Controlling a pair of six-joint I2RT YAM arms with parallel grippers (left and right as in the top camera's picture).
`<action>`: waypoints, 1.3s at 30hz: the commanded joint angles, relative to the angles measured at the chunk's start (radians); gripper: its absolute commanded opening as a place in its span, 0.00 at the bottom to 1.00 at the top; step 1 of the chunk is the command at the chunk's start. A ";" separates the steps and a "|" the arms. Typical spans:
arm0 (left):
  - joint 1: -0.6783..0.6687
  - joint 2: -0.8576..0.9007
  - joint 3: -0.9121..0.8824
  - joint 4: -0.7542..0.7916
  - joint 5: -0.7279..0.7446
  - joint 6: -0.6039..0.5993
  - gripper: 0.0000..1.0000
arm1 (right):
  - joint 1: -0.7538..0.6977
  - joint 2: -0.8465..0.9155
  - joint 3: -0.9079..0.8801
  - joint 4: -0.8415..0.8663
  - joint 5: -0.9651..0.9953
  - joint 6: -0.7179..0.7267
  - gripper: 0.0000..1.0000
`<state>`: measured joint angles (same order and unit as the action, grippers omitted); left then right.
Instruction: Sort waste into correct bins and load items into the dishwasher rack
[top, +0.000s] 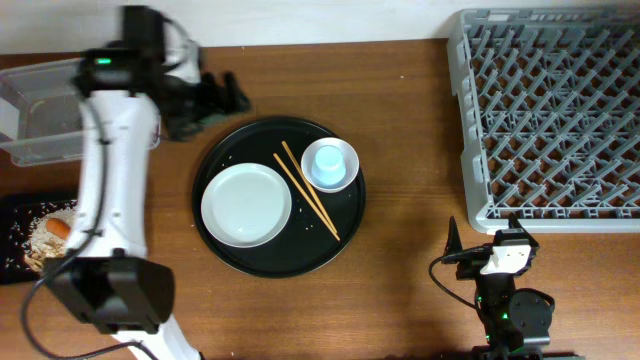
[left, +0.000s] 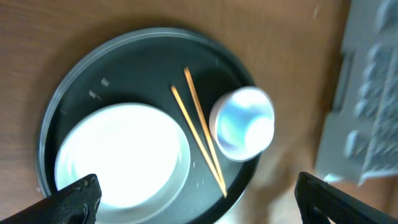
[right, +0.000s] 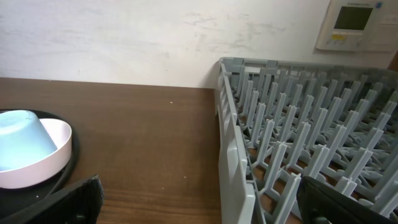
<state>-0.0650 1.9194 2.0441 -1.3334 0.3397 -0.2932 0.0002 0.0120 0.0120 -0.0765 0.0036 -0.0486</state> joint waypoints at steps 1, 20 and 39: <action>-0.139 -0.012 0.003 -0.056 -0.207 -0.034 0.99 | 0.006 -0.006 -0.006 -0.005 0.009 0.007 0.98; -0.142 -0.120 0.003 -0.266 -0.479 -0.193 0.99 | 0.006 -0.006 -0.006 -0.005 0.009 0.008 0.98; 0.080 -0.119 0.002 -0.347 -0.781 -0.181 0.99 | 0.006 -0.006 -0.006 0.002 0.003 0.008 0.98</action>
<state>-0.0196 1.8133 2.0438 -1.6810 -0.2924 -0.4725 0.0002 0.0120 0.0120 -0.0765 0.0036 -0.0490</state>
